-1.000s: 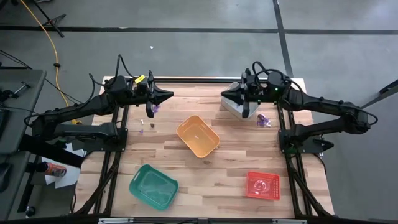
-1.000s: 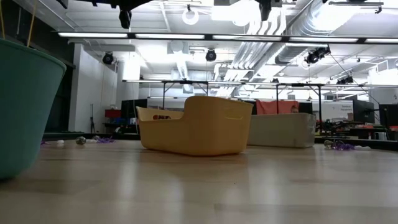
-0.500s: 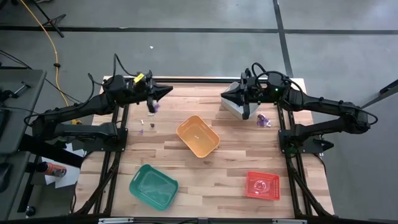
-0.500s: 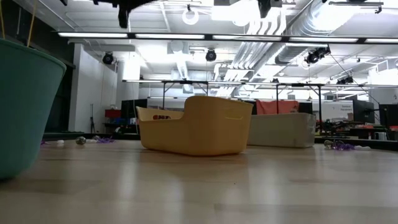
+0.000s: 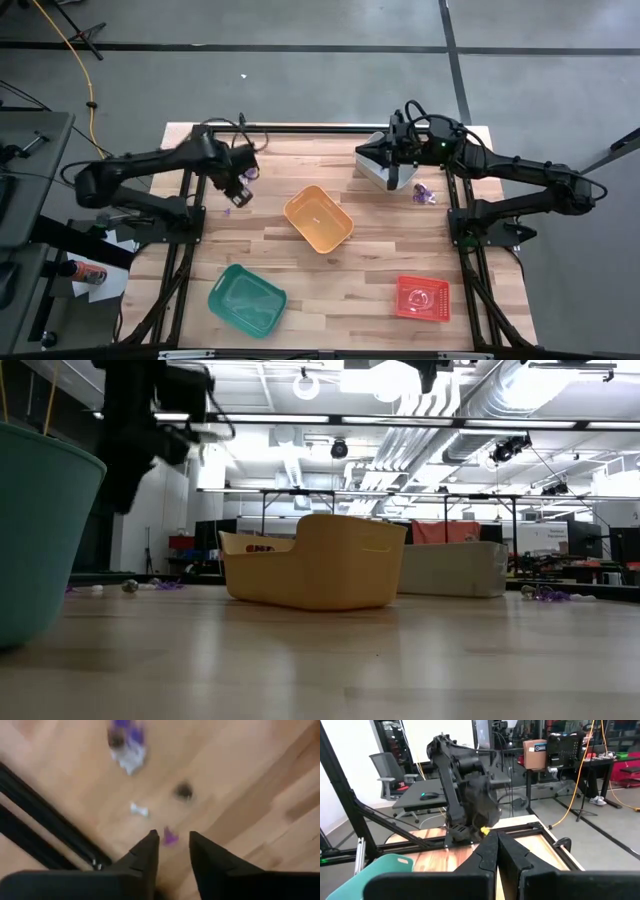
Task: Sort Halloween decoration
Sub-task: Put the purple witch hat toy into the white bin
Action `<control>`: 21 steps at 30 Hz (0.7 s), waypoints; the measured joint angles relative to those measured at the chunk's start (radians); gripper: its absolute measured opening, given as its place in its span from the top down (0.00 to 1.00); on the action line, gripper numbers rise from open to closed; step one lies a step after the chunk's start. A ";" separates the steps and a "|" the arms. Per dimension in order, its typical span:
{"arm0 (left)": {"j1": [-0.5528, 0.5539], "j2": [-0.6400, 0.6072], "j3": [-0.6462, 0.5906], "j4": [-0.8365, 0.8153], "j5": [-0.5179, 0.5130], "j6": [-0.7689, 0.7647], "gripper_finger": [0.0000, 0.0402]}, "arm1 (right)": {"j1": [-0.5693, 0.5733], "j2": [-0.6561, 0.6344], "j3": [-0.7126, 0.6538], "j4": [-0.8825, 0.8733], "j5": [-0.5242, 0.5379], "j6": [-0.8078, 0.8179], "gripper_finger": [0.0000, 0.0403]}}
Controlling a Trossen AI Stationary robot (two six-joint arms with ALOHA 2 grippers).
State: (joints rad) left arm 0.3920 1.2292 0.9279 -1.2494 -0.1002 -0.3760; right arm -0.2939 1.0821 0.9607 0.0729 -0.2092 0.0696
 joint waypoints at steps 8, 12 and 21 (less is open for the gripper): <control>0.000 0.165 -0.097 -0.002 0.119 0.163 0.60 | 0.000 0.000 0.000 -0.035 0.000 0.000 1.00; 0.000 0.243 -0.096 0.003 0.121 0.245 0.58 | 0.000 0.000 0.000 -0.041 0.000 0.000 1.00; 0.000 0.365 -0.096 0.024 0.118 0.410 0.57 | 0.000 0.000 0.000 -0.058 0.002 0.001 1.00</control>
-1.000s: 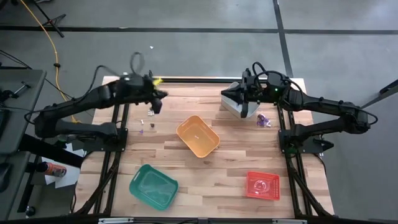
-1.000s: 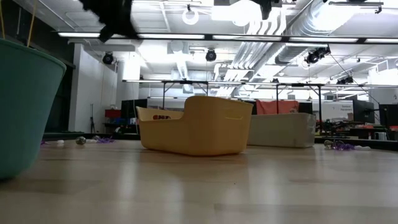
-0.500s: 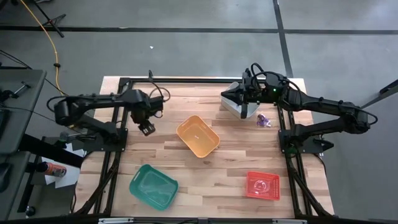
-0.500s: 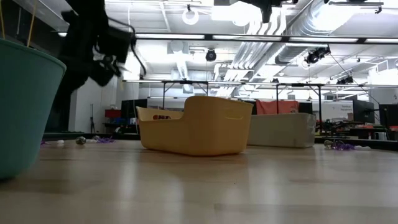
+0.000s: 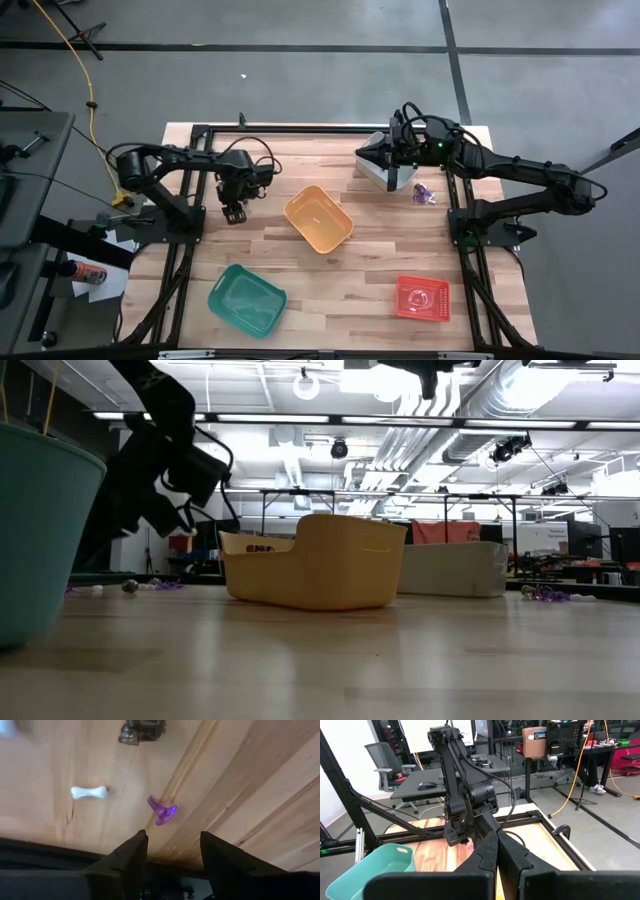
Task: Sort Halloween decoration
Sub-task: Put the purple witch hat toy into the white bin
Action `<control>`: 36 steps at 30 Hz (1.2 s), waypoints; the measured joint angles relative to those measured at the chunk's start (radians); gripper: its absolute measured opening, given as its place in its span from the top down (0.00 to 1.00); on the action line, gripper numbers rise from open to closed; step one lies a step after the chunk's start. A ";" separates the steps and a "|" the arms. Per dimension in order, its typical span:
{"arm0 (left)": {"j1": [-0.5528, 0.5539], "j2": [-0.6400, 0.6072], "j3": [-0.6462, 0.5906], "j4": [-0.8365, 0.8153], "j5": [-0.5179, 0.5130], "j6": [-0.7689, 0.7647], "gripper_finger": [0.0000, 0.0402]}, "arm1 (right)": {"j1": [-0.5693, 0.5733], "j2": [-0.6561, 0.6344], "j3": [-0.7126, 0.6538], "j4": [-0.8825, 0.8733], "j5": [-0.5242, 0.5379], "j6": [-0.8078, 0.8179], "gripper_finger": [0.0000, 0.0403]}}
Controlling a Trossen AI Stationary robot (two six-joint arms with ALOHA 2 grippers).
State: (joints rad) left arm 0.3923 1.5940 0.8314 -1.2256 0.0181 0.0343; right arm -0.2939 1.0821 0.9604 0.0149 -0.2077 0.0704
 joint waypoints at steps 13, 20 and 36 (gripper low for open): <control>-0.001 0.084 0.000 0.025 -0.052 0.030 0.57 | 0.000 0.000 0.000 -0.027 0.001 0.018 1.00; -0.005 0.094 0.000 0.024 -0.052 0.030 0.57 | 0.000 0.000 0.000 -0.027 0.001 0.018 1.00; -0.062 0.093 -0.006 0.051 -0.053 -0.085 0.57 | 0.000 0.000 0.000 -0.030 0.000 0.019 1.00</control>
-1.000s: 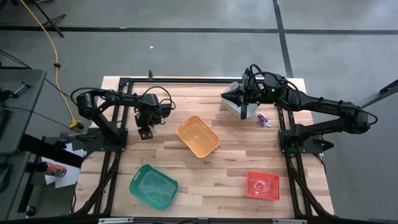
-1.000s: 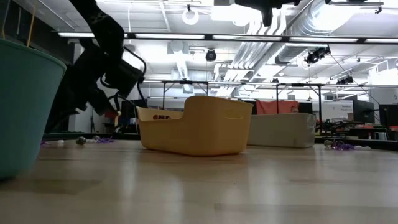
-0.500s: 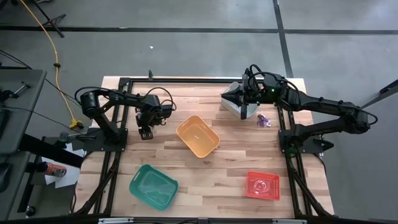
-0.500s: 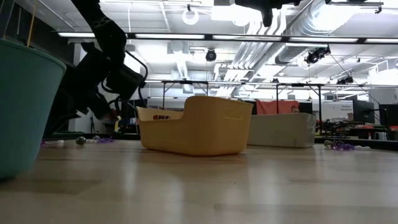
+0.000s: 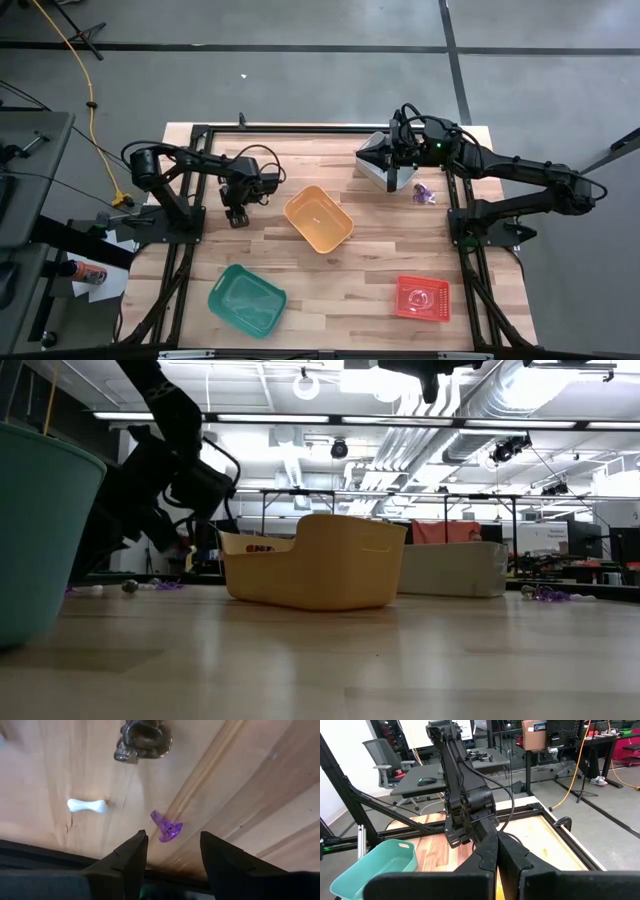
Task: Sort Halloween decoration
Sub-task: Put the purple witch hat toy into the white bin
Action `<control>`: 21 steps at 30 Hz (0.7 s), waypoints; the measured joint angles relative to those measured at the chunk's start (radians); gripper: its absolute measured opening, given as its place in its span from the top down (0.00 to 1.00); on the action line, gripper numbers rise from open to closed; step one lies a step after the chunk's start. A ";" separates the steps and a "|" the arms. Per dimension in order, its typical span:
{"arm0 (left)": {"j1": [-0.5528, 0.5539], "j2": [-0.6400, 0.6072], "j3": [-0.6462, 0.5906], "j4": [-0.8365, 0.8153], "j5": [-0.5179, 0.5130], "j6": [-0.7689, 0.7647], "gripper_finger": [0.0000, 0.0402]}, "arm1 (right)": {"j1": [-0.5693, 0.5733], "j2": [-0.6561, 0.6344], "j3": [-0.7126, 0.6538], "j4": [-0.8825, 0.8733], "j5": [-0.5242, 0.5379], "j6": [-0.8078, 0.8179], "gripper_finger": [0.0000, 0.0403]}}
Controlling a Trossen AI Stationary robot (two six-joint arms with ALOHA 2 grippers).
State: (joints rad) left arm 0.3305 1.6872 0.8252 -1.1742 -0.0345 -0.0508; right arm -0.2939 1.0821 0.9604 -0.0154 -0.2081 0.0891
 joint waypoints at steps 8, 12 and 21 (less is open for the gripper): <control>0.000 0.000 -0.051 0.037 -0.004 -0.026 0.57 | 0.000 0.000 0.000 -0.005 -0.001 0.042 1.00; 0.000 0.000 -0.049 0.065 -0.006 -0.027 0.57 | 0.000 0.000 0.000 -0.005 -0.001 0.042 1.00; 0.001 0.000 -0.049 0.067 -0.005 -0.023 0.59 | 0.000 0.000 0.000 -0.005 0.000 0.045 1.00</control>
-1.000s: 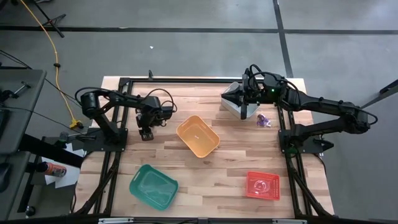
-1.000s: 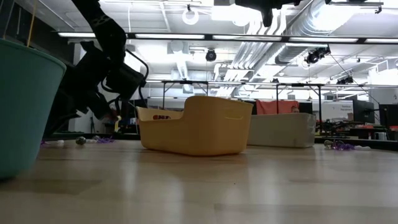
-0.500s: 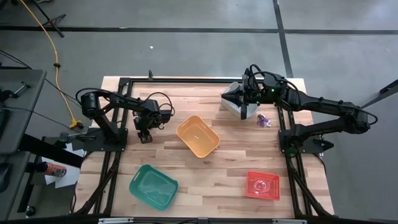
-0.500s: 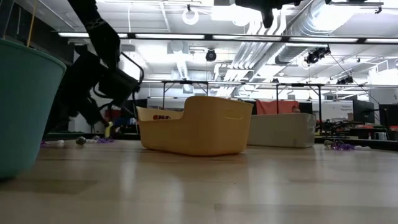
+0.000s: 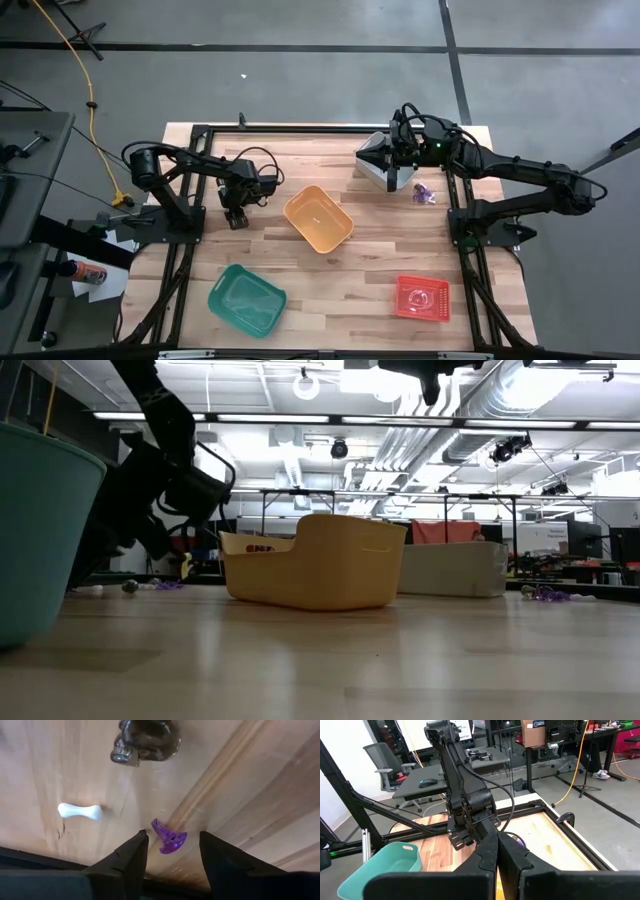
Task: Sort Halloween decoration
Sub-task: Put the purple witch hat toy into the white bin
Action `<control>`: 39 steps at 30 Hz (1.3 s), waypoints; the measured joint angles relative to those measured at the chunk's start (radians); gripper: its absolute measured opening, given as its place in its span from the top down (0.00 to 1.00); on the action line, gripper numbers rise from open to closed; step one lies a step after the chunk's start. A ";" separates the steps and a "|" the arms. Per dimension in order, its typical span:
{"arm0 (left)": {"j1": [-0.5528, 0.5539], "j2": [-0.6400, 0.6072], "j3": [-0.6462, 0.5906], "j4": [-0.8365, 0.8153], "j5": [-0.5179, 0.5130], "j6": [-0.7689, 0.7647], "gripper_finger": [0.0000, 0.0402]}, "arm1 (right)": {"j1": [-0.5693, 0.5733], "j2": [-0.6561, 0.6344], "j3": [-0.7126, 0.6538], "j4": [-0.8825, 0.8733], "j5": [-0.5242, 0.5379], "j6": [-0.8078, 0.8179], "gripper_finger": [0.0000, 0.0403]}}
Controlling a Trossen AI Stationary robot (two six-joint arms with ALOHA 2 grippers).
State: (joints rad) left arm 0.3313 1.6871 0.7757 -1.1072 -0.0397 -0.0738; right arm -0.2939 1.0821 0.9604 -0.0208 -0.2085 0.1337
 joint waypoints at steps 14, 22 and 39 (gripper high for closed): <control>0.002 -0.002 0.001 -0.001 0.004 0.008 0.99 | 0.000 0.000 0.000 0.000 0.000 -0.001 1.00; 0.002 -0.027 0.000 -0.007 0.010 0.008 1.00 | 0.000 0.000 0.000 -0.001 0.000 -0.003 1.00; 0.124 -0.416 0.184 0.109 0.089 0.129 1.00 | 0.000 0.000 0.000 -0.001 0.001 -0.003 1.00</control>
State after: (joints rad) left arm 0.4553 1.2715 0.9601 -0.9980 0.0489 0.0547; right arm -0.2939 1.0821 0.9604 -0.0213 -0.2077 0.1307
